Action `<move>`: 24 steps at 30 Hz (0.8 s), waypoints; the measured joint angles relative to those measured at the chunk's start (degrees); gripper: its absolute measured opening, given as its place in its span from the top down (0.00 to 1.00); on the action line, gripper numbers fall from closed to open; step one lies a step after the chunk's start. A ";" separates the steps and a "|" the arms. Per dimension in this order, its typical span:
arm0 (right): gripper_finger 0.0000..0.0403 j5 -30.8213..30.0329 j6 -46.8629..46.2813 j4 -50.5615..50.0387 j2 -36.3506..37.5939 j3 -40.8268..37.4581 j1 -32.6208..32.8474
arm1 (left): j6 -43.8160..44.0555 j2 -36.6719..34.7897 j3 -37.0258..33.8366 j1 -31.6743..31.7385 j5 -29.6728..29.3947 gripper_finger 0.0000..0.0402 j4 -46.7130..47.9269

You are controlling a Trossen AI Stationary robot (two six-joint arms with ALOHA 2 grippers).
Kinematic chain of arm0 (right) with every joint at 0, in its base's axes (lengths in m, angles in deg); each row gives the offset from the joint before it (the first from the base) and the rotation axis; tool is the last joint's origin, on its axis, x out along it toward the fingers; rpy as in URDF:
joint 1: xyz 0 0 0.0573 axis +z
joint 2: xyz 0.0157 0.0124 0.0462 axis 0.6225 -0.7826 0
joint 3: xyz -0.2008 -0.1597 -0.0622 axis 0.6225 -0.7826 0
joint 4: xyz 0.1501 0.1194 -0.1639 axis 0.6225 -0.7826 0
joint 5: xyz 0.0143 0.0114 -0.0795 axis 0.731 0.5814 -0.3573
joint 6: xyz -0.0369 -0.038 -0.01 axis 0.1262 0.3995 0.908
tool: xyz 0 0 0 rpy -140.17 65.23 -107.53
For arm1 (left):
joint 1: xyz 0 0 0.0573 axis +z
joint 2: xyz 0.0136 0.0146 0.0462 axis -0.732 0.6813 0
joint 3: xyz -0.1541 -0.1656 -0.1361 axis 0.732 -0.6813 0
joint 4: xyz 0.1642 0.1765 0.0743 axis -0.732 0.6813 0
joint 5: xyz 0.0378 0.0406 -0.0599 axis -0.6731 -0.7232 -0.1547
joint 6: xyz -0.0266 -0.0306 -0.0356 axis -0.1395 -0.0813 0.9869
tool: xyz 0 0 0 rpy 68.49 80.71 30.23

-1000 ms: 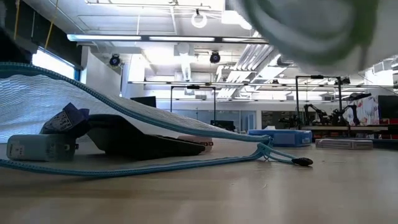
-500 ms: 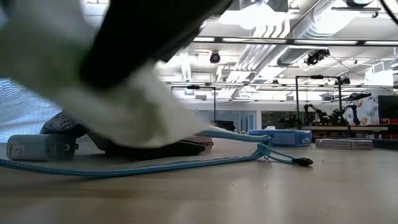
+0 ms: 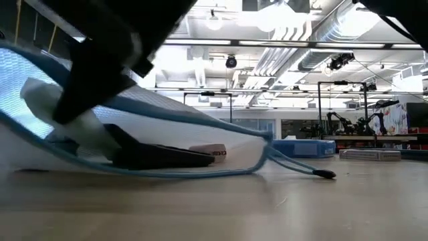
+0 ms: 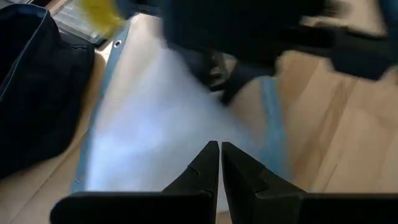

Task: Unpack backpack
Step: Put the green earphones into the transparent zip bag

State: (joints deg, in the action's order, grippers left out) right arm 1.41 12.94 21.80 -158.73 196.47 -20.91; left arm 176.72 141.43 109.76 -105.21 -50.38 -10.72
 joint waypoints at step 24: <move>0.50 -9.91 -4.50 -0.40 0.09 -0.04 1.78 | 1.12 0.11 0.00 -2.15 2.45 1.00 -1.27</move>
State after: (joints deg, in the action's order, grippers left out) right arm -8.50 8.44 21.39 -158.64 196.42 -19.13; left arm 177.84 141.54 109.76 -107.36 -47.93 -11.99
